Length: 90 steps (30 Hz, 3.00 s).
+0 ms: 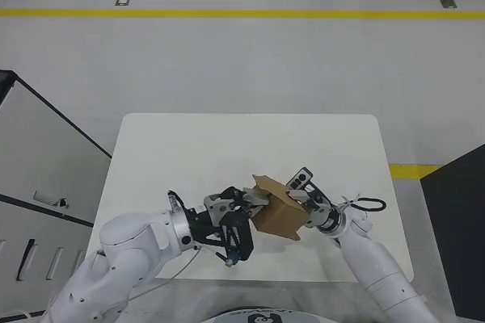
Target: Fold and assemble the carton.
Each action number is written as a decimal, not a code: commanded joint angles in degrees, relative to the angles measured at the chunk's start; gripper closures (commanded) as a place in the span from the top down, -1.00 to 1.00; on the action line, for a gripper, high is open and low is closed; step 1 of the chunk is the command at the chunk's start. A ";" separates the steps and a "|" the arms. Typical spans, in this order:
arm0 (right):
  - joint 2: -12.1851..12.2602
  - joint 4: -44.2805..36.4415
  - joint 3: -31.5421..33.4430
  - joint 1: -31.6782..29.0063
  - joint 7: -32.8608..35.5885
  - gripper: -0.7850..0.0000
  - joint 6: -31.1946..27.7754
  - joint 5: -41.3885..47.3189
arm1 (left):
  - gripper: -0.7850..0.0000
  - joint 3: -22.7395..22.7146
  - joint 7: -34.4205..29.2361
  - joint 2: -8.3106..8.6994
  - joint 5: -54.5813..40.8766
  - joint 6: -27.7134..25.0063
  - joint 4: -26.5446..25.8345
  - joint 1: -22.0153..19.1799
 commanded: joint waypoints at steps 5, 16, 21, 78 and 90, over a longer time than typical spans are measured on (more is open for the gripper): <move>-0.02 -0.38 -0.15 -0.18 -0.14 -1.00 0.03 -0.01 | -1.00 0.90 0.57 0.04 1.07 -0.81 0.00 -0.19; -0.02 -0.52 -0.22 -0.34 -0.35 -1.00 -0.34 -0.27 | -1.00 -0.18 0.22 0.08 -0.10 0.03 0.00 0.25; -0.07 -0.91 -0.52 -0.55 -0.51 -1.00 -0.62 -0.45 | -1.00 0.19 0.92 0.16 0.52 -0.87 0.00 0.31; -0.02 -3.82 -0.35 -2.42 -2.94 -1.00 -1.50 -0.99 | -1.00 -5.31 4.43 1.10 -2.32 -0.91 0.00 3.72; 0.21 -3.51 0.51 -2.32 -2.01 -1.00 -0.78 -0.78 | -1.00 -1.95 2.32 0.79 -1.59 -0.98 0.00 1.89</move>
